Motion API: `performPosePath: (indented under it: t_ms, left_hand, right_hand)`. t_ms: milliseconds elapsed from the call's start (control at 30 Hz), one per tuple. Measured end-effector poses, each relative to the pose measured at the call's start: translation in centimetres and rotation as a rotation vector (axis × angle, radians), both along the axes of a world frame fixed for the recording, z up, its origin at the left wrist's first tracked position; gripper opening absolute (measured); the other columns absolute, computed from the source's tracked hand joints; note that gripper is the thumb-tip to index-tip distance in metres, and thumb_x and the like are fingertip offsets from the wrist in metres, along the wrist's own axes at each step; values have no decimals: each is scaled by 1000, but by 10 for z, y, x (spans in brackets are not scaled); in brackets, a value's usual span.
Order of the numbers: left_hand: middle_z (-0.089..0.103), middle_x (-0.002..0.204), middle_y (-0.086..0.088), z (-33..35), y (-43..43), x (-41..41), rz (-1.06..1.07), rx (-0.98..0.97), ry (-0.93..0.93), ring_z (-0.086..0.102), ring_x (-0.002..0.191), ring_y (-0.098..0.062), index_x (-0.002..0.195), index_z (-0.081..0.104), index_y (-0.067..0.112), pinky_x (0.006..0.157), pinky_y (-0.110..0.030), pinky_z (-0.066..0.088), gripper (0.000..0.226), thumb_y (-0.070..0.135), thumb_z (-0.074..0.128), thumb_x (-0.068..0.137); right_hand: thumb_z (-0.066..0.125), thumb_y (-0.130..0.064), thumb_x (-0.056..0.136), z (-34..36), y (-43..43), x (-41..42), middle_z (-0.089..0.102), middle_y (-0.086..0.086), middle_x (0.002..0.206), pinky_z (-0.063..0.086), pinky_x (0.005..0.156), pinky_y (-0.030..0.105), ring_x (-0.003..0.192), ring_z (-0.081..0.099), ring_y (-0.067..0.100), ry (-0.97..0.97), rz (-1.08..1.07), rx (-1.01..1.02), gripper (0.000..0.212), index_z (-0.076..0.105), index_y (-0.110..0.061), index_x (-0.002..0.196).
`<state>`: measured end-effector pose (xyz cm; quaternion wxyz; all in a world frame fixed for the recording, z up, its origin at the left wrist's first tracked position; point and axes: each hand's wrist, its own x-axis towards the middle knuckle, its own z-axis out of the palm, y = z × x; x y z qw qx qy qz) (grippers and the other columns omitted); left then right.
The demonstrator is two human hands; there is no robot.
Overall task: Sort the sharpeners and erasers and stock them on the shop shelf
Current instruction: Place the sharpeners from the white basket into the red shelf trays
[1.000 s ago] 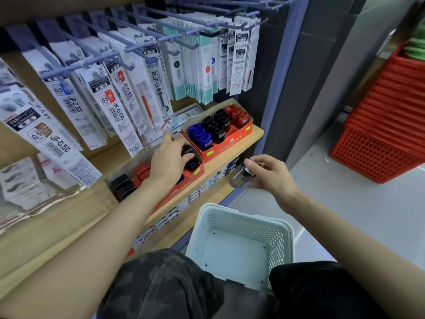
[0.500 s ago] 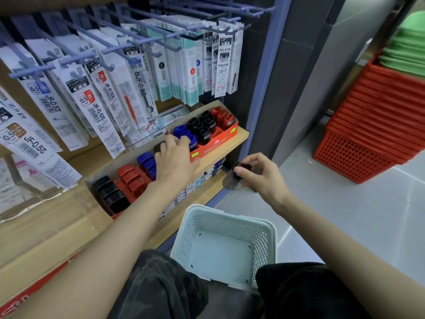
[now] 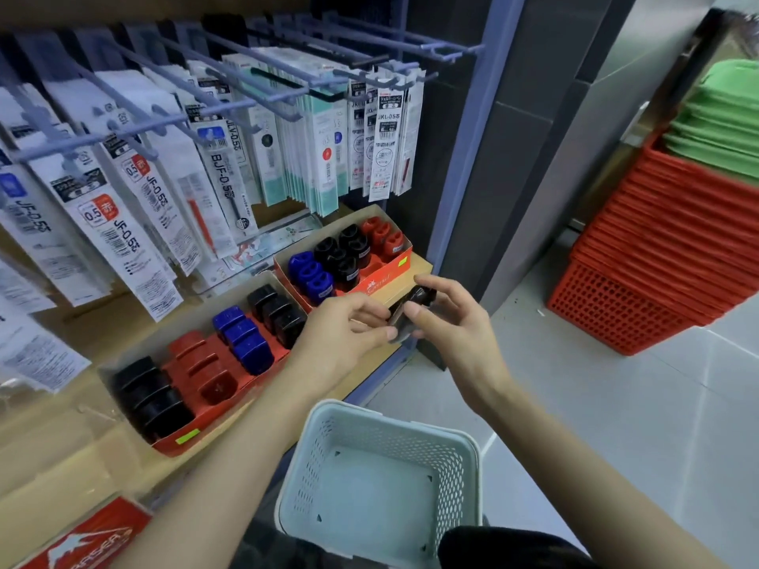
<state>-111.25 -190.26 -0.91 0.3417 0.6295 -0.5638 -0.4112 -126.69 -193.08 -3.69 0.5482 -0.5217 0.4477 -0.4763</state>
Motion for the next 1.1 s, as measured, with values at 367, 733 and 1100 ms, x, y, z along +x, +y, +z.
performPosePath:
  t_ms: [367,733,1100]
  left_hand:
    - [62,103,13,7,-21,20,162,-60,-247,57,96,-5,111,60,26,84,-24,45,27,27,67,84]
    - [60,104,12,8,-25,41,166,74,-321,58,93,-7,114,58,27,85,-39,52,31,34,65,85]
    - [59,94,13,-13,-27,36,64,6,-200,55,85,1,107,60,23,70,-14,44,22,28,66,86]
  right_hand:
    - [71,-22,83,-20,-113,51,57,-9,105,49,82,22,93,58,3,323,-209,-155,38,53,-18,116]
    - [65,-25,87,-58,-137,60,57,1,116,30,83,26,105,44,22,927,-101,-549,33,58,-19,118]
    - [55,-25,93,-38,-97,26,32,1,144,26,109,33,132,26,20,886,137,-277,53,36,-30,142]
